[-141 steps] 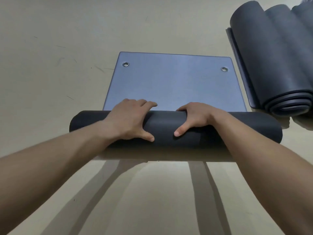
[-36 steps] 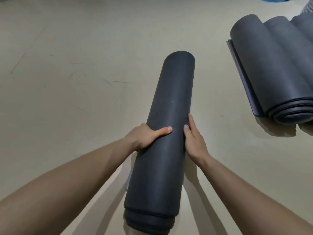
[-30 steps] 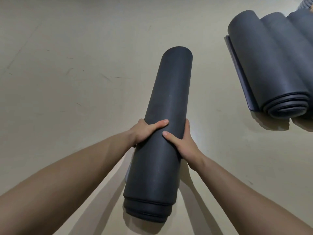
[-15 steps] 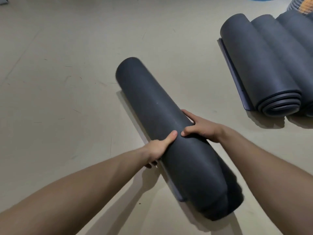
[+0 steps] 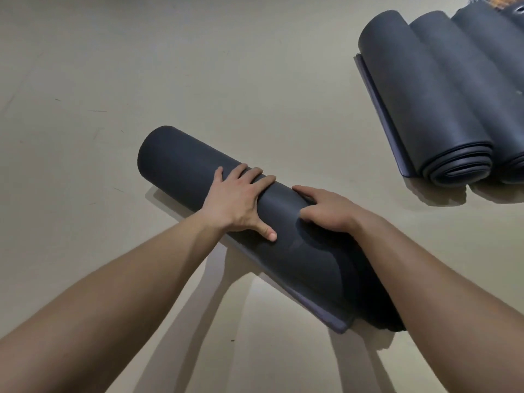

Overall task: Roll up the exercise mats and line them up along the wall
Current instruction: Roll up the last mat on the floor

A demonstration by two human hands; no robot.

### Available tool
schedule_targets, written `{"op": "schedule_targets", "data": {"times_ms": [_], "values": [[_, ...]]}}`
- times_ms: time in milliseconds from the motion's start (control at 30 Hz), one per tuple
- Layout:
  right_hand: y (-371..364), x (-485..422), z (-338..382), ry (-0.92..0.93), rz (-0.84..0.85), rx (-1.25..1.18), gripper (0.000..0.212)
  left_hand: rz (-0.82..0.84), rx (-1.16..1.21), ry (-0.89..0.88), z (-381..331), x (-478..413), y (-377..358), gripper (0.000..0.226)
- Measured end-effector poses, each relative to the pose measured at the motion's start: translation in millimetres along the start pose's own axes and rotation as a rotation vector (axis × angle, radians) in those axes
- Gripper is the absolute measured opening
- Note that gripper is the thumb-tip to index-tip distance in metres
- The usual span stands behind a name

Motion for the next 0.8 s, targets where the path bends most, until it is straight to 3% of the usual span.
{"op": "schedule_targets", "data": {"times_ms": [133,300,433,533,633,733,800], "values": [[0.4,21.5,-6.3,-0.06,-0.268,0.353,0.058,-0.04,-0.021,0.111,-43.9,10.1,-6.4,0.13],[15.1,66.1,-81.1,-0.309,-0.686,0.481,0.057,-0.03,0.024,0.247,-118.7,23.8,-12.6,0.128],[39.9,87.2,-142.9,-0.578,-0.881,0.328,0.075,-0.052,0.075,0.282,-139.0,21.7,-15.9,0.127],[50.3,92.2,-168.3,-0.745,-0.964,0.056,0.091,-0.074,0.096,0.291,-136.4,24.0,-18.4,0.124],[50.7,86.4,-175.1,-0.788,-1.004,-0.039,0.091,-0.189,0.173,0.275,-125.3,25.5,-20.2,0.099],[50.2,79.5,-175.2,-0.79,-1.052,-0.022,0.09,-0.359,0.251,0.44,-82.6,37.6,-23.2,0.07],[50.3,76.8,-175.0,-0.785,-1.077,-0.014,0.09,-0.401,0.179,0.623,-41.6,58.6,-23.1,0.072]]}}
Point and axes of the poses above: each hand's wrist, its own x-axis away from the middle knuckle, its own y-axis out of the back of the hand, z = x × y, the point moved 2 cm from there along -x, towards the middle knuckle, and after that the axes turned 11 degrees about -z, right-handed, at the moved point
